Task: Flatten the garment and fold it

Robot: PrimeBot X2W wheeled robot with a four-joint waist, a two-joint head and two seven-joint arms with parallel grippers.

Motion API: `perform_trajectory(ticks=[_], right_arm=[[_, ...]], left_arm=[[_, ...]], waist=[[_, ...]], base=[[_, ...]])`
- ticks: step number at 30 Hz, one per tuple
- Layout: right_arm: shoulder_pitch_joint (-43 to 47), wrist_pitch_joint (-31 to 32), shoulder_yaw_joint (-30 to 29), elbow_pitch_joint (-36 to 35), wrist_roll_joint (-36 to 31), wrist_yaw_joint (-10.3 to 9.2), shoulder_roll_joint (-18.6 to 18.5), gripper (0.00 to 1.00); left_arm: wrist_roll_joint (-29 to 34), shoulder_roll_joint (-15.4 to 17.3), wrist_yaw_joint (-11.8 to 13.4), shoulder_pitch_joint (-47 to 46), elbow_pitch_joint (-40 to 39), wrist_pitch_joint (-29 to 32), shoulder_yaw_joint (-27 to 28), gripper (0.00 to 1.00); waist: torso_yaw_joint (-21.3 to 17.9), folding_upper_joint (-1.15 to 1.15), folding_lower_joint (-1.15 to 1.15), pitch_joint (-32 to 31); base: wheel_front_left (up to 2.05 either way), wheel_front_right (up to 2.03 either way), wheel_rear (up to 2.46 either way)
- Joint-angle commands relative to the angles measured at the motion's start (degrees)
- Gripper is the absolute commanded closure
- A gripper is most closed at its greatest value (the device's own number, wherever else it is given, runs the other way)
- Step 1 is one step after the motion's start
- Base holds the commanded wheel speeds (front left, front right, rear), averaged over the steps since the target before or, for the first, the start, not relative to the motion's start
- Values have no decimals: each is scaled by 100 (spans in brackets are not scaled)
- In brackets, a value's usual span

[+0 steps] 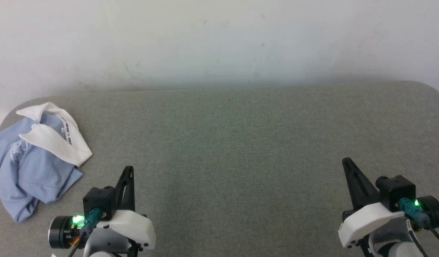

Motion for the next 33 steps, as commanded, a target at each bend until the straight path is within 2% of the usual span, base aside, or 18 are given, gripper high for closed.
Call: perform_trajectory(ticks=[1,33], right_arm=[[-84,3,-1,-34,-41,-5,21,100],[-84,3,-1,-34,-41,-5,21,100]], left_arm=[[37,-11,-4,-73,-30,1,23,100],[37,-11,-4,-73,-30,1,23,100]], waist=[[0,0,0,0],[0,0,0,0]], base=[[0,0,0],[0,0,0]])
